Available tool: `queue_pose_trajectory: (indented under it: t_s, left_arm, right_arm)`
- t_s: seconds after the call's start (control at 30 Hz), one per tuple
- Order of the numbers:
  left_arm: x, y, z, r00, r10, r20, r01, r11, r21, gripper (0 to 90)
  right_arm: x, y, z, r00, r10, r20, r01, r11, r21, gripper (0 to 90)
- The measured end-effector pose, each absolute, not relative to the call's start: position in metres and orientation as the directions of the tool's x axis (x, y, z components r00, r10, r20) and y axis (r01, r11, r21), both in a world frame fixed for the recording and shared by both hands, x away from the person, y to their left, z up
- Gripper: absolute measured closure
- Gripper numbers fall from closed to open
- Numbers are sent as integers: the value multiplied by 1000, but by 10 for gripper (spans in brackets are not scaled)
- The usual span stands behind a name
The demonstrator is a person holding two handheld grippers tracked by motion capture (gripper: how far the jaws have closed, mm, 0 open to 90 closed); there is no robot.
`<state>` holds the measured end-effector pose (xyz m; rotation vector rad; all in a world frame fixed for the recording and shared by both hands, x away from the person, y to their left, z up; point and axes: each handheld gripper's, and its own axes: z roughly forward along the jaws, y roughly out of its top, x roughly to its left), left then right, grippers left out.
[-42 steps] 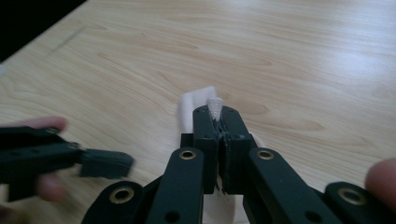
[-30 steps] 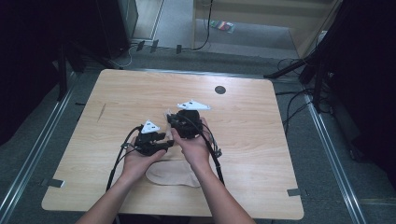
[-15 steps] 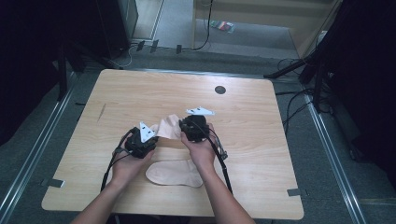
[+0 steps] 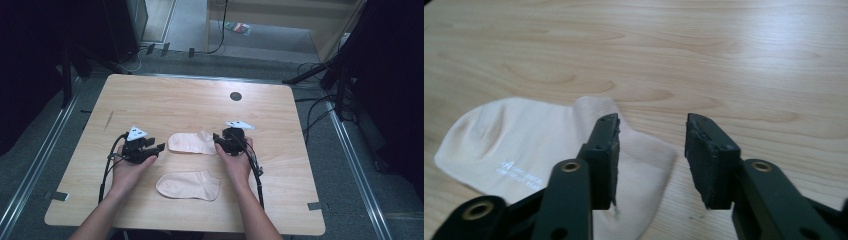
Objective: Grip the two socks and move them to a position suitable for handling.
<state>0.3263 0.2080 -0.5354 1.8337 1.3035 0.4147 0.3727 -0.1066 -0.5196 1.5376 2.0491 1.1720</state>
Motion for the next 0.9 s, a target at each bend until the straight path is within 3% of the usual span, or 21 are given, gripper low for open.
queue_pose_trajectory:
  t_s: [0.13, 0.23, 0.47, 0.53, 0.73, 0.77, 0.9]
  left_arm:
    - [339, 205, -541, 372, 894, -248, 649, -60, 758, 553]
    - [350, 197, -545, 382, 882, -278, 676, -62, 734, 553]
    - [358, 180, -546, 397, 893, -212, 678, -130, 724, 575]
    - [359, 177, -545, 388, 900, -199, 681, -135, 720, 677]
    - [355, 173, -545, 439, 888, -139, 652, -208, 729, 875]
    - [353, 172, -545, 463, 878, -118, 637, -238, 733, 890]
    - [348, 172, -540, 493, 863, -110, 620, -260, 741, 896]
  right_arm:
    - [374, -115, -528, -338, 920, 200, 653, 76, 753, 565]
    - [374, -112, -534, -372, 913, 169, 639, 120, 759, 557]
    - [375, -98, -540, -433, 894, 115, 603, 193, 774, 543]
    - [375, -96, -543, -434, 896, 93, 606, 214, 766, 561]
    - [372, -91, -546, -469, 883, 32, 588, 285, 757, 721]
    - [371, -90, -546, -483, 875, 31, 586, 296, 754, 822]
    - [370, -92, -543, -487, 873, 36, 590, 298, 751, 875]
